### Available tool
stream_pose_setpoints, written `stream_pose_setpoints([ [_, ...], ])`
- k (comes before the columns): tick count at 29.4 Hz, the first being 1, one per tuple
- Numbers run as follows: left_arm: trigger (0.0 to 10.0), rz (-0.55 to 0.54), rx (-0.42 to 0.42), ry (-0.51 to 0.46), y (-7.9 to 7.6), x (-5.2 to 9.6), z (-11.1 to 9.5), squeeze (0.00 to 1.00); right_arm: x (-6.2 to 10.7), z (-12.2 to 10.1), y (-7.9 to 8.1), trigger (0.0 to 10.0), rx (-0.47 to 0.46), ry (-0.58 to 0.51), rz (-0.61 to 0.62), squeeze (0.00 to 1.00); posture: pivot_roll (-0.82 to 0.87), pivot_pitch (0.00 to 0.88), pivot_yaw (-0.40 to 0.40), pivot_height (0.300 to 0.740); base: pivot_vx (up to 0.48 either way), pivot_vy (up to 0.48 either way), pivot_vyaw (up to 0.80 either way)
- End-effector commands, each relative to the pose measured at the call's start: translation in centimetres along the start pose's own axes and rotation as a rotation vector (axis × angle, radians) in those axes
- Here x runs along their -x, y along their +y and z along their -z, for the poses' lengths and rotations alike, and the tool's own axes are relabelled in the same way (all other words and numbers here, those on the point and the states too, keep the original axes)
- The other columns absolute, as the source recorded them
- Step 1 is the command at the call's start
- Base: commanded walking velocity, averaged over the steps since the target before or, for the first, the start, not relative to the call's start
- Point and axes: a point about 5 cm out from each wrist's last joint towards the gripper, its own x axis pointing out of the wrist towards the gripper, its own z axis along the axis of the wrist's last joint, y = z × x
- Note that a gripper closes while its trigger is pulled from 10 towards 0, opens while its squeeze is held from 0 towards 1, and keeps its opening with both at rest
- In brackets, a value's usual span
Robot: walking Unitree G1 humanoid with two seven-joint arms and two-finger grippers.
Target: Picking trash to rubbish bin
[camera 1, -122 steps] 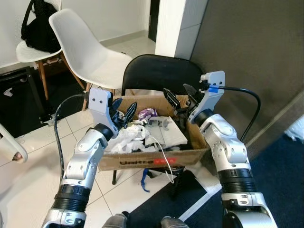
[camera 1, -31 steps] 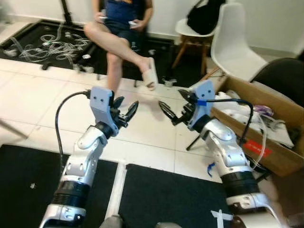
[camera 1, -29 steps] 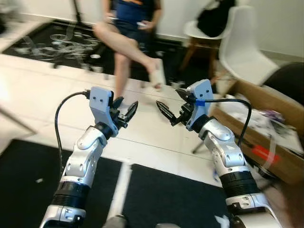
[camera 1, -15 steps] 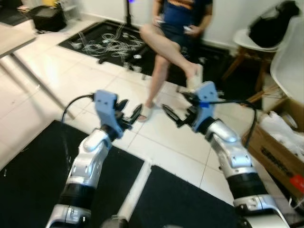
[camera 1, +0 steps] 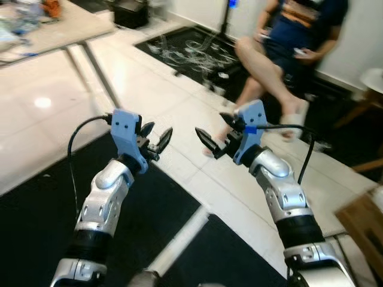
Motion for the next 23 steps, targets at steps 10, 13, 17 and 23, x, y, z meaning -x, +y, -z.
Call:
stream_pose_setpoints([
  [10,10.0,0.009,0.008,0.015,-0.21,-0.06,0.28,0.00,0.08,0.09,-0.03,10.0,0.005,0.007,-0.002,0.00,-0.04,0.000,-0.048,0.740,0.000,0.000,0.79],
  [13,10.0,0.009,0.008,0.014,-0.19,-0.06,0.27,0.00,0.07,0.09,-0.03,10.0,0.004,0.006,-0.002,0.00,-0.04,0.000,-0.048,0.740,0.000,0.000,0.79],
  [17,10.0,0.008,0.007,0.013,-0.19,-0.06,0.25,0.00,0.07,0.06,-0.07,10.0,-0.004,0.001,0.002,0.00,-0.04,0.000,-0.047,0.740,0.000,0.000,0.79],
  [23,10.0,0.021,-0.001,0.001,-0.28,-0.04,0.08,0.00,0.11,-0.02,-0.37,10.0,-0.050,-0.018,0.035,0.00,-0.05,0.000,-0.045,0.740,0.000,0.000,0.00],
])
